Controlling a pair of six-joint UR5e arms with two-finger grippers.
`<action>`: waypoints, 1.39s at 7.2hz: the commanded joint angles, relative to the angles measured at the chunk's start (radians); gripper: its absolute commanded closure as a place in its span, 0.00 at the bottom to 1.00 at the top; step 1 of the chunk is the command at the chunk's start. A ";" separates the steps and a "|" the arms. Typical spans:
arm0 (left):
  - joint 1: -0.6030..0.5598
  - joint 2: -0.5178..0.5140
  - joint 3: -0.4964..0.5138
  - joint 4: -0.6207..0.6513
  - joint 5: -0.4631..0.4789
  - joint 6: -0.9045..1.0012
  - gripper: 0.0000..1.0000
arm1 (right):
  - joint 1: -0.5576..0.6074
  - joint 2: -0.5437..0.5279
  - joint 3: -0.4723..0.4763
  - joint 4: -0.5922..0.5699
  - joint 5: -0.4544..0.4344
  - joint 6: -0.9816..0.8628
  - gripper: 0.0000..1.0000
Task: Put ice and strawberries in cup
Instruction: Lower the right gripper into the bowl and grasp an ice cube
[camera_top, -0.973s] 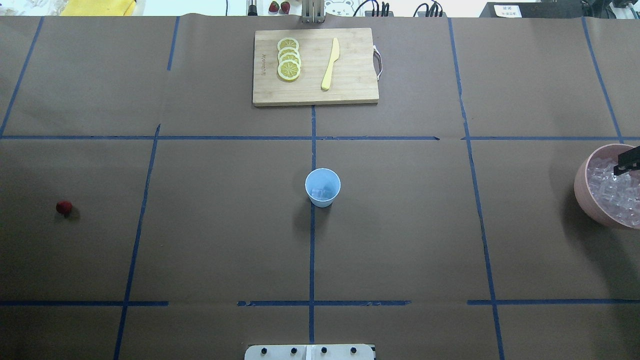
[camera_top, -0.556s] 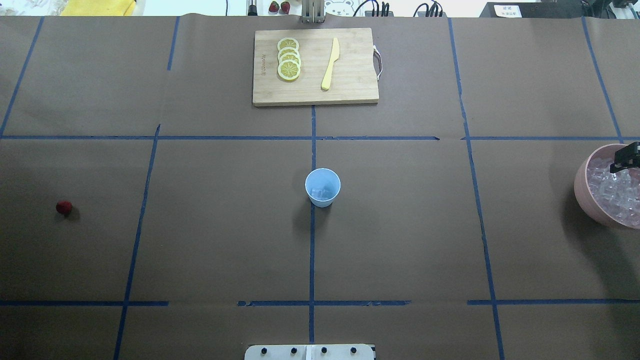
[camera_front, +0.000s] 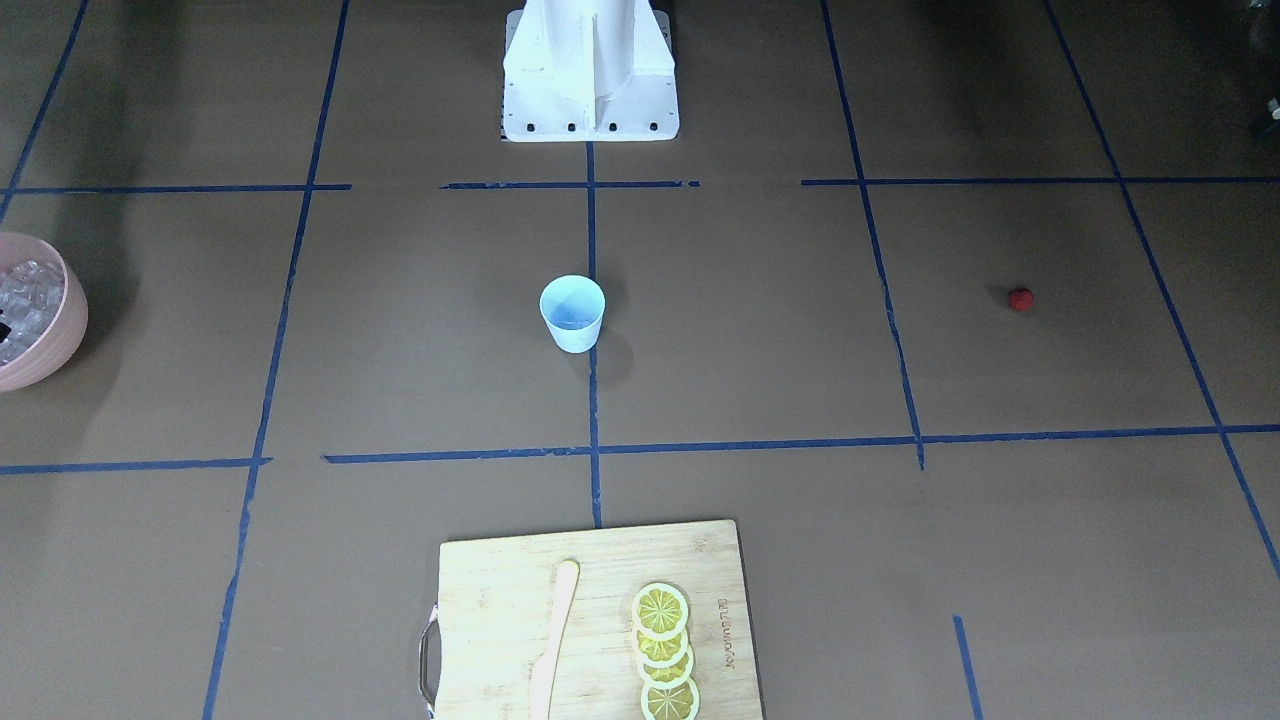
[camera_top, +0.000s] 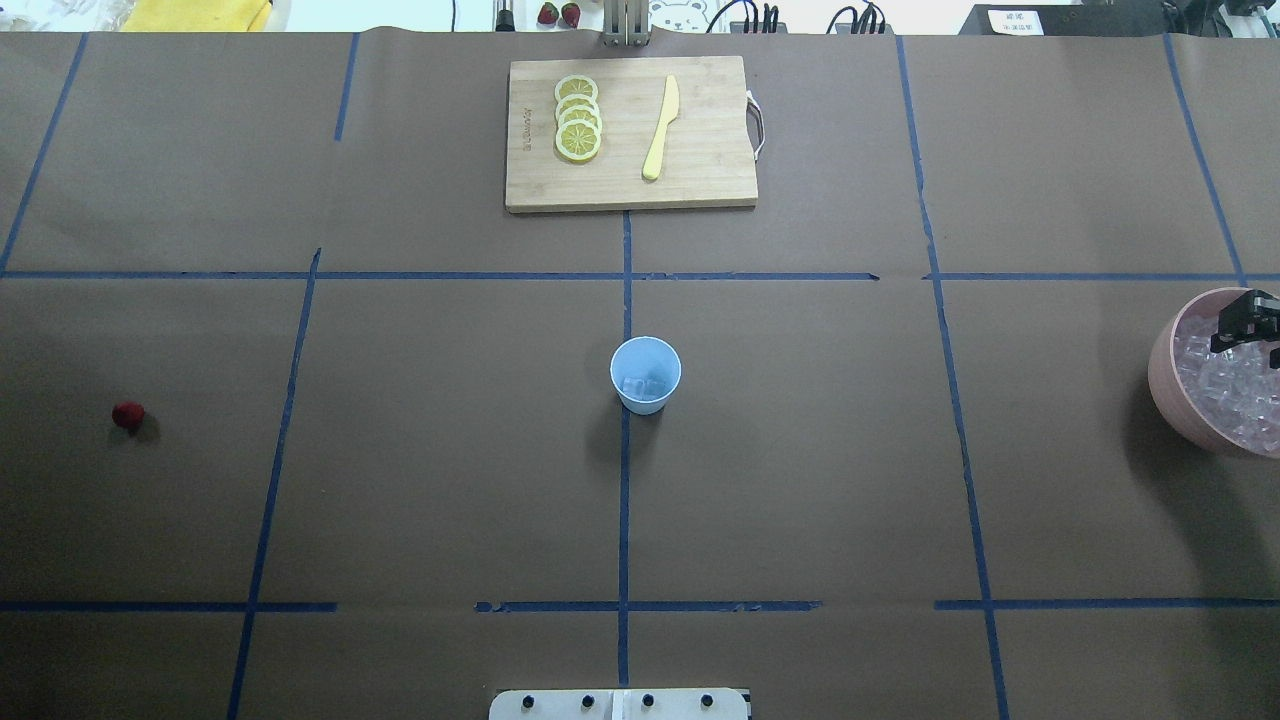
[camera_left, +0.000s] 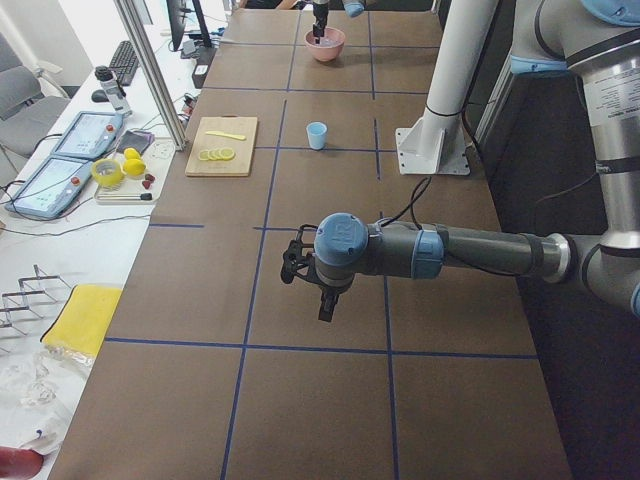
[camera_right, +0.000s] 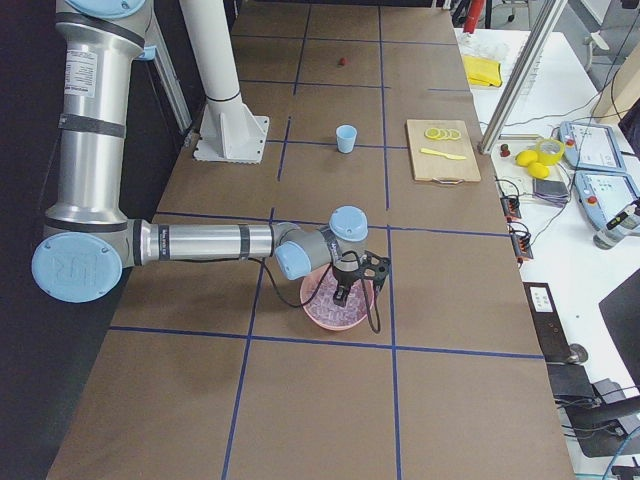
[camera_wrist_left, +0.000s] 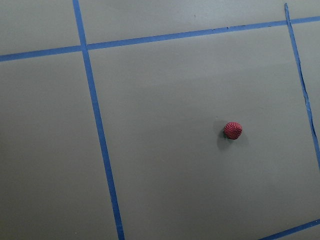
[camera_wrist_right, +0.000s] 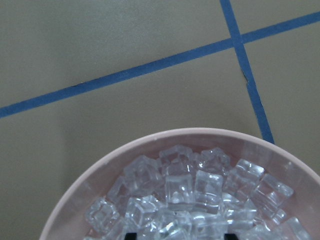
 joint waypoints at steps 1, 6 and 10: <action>0.000 0.000 0.000 0.000 0.000 -0.001 0.00 | -0.002 0.004 0.002 0.001 0.000 -0.002 0.69; 0.000 0.008 -0.009 -0.002 0.000 -0.001 0.00 | 0.019 -0.015 0.098 -0.011 0.002 -0.010 1.00; 0.000 0.008 -0.015 0.000 -0.002 -0.001 0.00 | -0.026 -0.112 0.392 -0.013 0.058 0.179 1.00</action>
